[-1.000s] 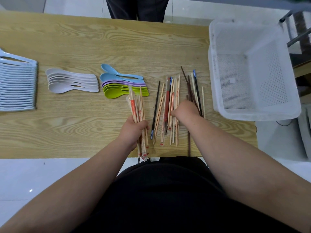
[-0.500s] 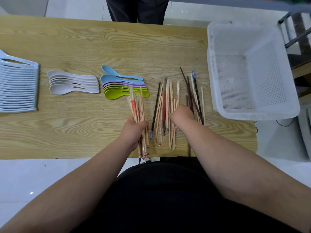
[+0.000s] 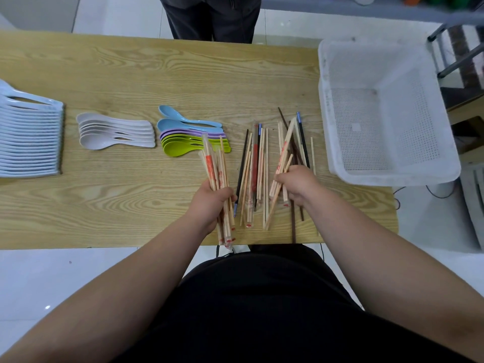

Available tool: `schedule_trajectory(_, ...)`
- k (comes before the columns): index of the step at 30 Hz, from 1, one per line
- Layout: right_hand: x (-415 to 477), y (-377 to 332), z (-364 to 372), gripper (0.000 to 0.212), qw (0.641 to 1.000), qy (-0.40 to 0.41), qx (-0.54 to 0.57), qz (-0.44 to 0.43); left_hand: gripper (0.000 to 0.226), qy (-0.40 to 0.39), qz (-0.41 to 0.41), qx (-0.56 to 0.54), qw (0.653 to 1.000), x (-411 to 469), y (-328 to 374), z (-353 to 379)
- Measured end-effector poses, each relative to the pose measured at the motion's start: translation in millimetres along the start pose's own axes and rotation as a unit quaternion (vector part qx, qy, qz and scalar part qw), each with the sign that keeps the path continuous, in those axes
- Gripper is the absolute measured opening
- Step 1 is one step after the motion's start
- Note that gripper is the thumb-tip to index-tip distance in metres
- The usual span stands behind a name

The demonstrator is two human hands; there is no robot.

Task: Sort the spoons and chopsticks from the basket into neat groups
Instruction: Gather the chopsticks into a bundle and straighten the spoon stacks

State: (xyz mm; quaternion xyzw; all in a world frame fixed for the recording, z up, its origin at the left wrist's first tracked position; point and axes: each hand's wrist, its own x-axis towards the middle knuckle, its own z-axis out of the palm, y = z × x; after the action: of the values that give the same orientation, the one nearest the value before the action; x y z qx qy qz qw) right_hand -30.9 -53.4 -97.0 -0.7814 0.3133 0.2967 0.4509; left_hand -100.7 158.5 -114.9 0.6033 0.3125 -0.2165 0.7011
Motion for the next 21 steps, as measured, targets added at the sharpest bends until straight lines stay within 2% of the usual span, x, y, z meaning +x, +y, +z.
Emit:
schedule_trajectory(2,-12,-6,0,0.014,0.991,-0.062,0.114,0.013,0.022,-0.013,0.008,0.003,1.0,-4,7,5)
schedule_trajectory(5,-30,-18,5,0.009,0.972,-0.123,0.198,0.006,0.026,-0.041,0.038,0.03,0.998,-11,20,17)
schedule_trajectory(8,-47,-31,9,0.005,0.962,-0.118,0.248,-0.001,0.03,-0.082,0.092,0.107,0.987,-22,28,30)
schedule_trajectory(12,-60,-41,7,0.007,0.955,-0.091,0.28,-0.019,0.029,-0.034,0.151,0.239,0.959,-30,34,38)
schedule_trajectory(15,-65,-42,1,0.01,0.949,-0.074,0.305,-0.023,0.039,-0.05,0.155,0.226,0.961,-38,40,39)
schedule_trajectory(21,-69,-44,9,0.014,0.948,-0.066,0.309,-0.04,0.057,-0.051,0.174,0.289,0.94,-48,47,37)
